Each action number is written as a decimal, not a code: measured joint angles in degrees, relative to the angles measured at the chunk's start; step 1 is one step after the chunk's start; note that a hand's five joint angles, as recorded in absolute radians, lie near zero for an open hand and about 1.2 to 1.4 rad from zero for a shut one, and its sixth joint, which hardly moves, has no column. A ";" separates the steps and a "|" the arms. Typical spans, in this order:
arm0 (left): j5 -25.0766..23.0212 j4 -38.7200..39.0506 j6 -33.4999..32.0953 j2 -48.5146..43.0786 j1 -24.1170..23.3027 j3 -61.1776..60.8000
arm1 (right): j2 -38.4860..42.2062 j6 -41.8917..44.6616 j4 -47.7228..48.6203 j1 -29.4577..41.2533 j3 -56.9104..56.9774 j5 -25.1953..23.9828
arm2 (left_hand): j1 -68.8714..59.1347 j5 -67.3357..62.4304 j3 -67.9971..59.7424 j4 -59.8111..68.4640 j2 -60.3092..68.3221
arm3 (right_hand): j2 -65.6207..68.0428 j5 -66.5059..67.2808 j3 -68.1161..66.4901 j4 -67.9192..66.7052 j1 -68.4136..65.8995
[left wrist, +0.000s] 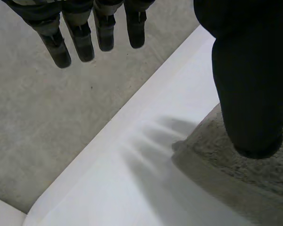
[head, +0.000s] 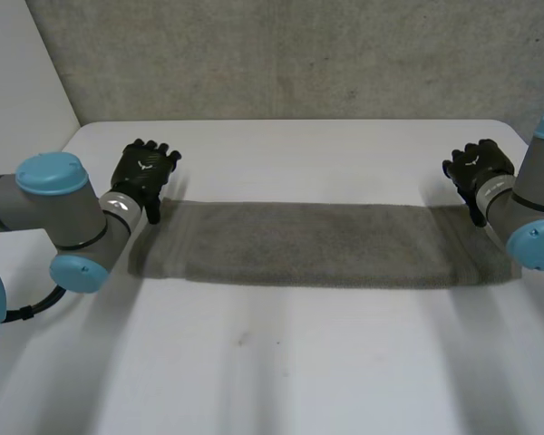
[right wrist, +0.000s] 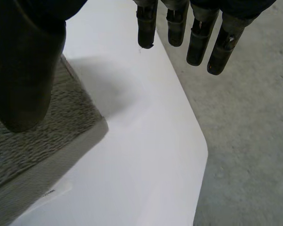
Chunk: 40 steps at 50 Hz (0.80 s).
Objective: Fold the towel.
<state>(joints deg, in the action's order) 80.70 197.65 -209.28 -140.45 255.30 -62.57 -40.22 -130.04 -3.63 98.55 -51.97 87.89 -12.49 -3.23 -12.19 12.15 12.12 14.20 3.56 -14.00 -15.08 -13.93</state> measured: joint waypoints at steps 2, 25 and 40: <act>0.00 0.02 0.23 0.37 -0.24 -0.42 | -0.20 -1.69 0.28 -0.01 -0.01 1.14 | 1.20 0.77 1.25 -1.24 -1.28 | 0.00 0.00 0.00 0.00 0.19; -0.19 0.72 12.65 28.32 0.40 -30.18 | -26.60 -11.22 0.08 -1.98 -34.70 -3.53 | 2.48 1.48 2.66 -2.61 -2.57 | 2.34 3.86 -2.74 -1.47 -2.93; -0.02 8.43 18.80 33.04 -0.41 -42.27 | -23.37 -10.56 13.49 -9.43 -44.23 -8.33 | 2.48 1.48 2.66 -2.63 -2.59 | 15.45 16.66 -15.97 -14.66 -16.04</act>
<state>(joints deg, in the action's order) 80.68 206.07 -190.48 -107.42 254.89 -104.84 -63.59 -140.61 9.87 89.12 -96.20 79.56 -10.02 -1.75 -9.53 9.52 9.53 29.65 20.22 -29.98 -29.74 -29.97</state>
